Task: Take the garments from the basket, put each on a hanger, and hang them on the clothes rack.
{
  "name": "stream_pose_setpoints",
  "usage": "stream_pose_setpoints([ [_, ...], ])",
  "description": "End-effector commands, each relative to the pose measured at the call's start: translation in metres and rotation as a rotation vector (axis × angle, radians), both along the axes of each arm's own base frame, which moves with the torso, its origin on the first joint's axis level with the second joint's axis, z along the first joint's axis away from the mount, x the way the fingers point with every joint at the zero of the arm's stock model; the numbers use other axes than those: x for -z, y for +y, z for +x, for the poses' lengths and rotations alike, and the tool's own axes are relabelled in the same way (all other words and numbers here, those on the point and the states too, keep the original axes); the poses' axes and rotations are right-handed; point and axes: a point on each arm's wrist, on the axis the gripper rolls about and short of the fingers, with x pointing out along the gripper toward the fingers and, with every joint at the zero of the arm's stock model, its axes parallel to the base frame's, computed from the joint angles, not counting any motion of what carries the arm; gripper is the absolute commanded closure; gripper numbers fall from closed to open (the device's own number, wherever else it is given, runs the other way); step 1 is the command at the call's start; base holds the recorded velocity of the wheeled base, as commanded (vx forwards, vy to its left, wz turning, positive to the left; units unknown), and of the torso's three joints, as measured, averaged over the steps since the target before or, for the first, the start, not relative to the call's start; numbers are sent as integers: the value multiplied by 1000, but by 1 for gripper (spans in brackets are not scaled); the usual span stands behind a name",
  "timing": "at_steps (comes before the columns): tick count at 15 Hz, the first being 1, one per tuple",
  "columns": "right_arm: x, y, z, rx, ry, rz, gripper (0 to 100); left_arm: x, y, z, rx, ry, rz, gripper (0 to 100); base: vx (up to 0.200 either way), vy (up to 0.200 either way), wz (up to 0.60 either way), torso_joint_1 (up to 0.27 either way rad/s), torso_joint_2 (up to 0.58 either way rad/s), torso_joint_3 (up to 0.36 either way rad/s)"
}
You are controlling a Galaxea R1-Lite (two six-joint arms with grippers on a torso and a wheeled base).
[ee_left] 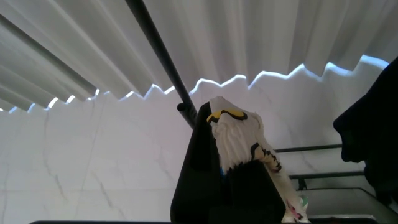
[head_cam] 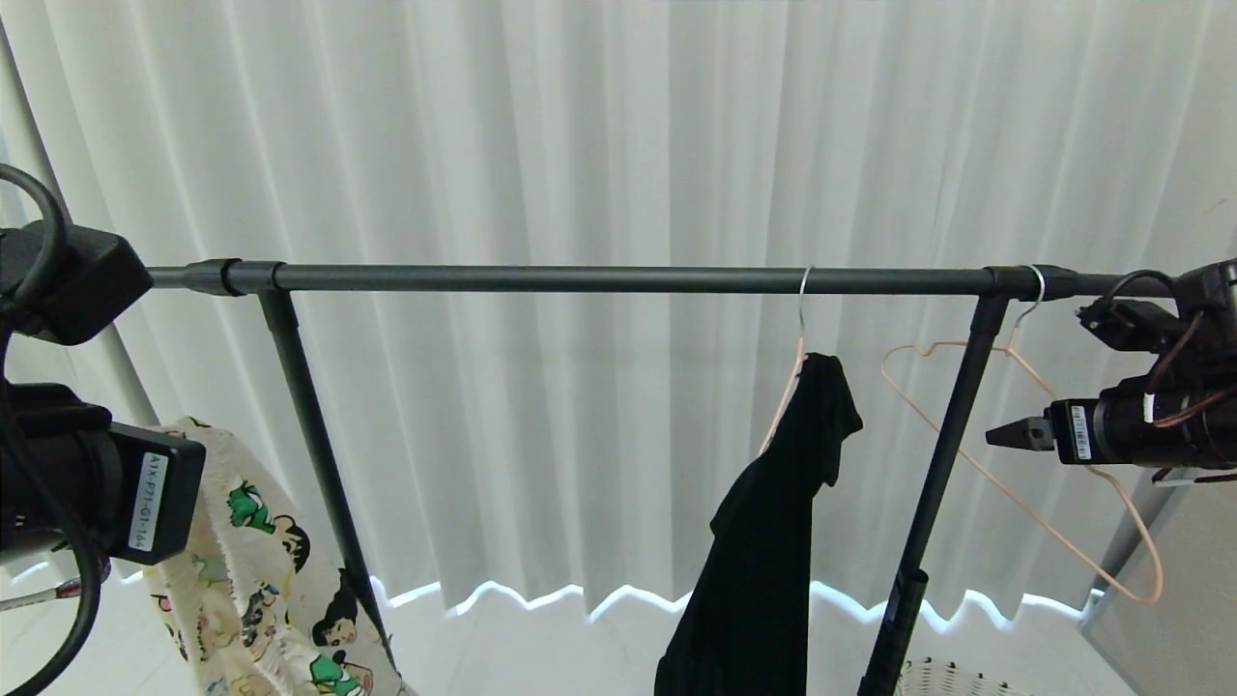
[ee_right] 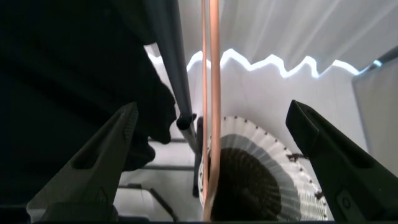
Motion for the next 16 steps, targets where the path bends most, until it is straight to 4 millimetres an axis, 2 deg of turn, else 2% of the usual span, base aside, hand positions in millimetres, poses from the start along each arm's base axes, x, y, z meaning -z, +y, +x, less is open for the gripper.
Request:
stream_pose_setpoints([
  [1,6,0,3,-2,20,-2,0,3,-1,1,0,10,4,100,0,0,0,0,0,0],
  [3,7,1,5,-4,25,-2,0,3,0,1,-1,13,7,100,0,0,0,0,0,0],
  [4,7,1,5,-4,25,-2,100,3,0,1,-1,10,5,100,0,0,0,0,0,0],
  [11,0,1,0,-6,-2,1,100,1,1,-3,-1,-2,-1,100,0,0,0,0,0,0],
  [16,-15,1,-24,-10,-65,3,100,0,3,-5,-1,-12,-6,100,0,0,0,0,0,0],
])
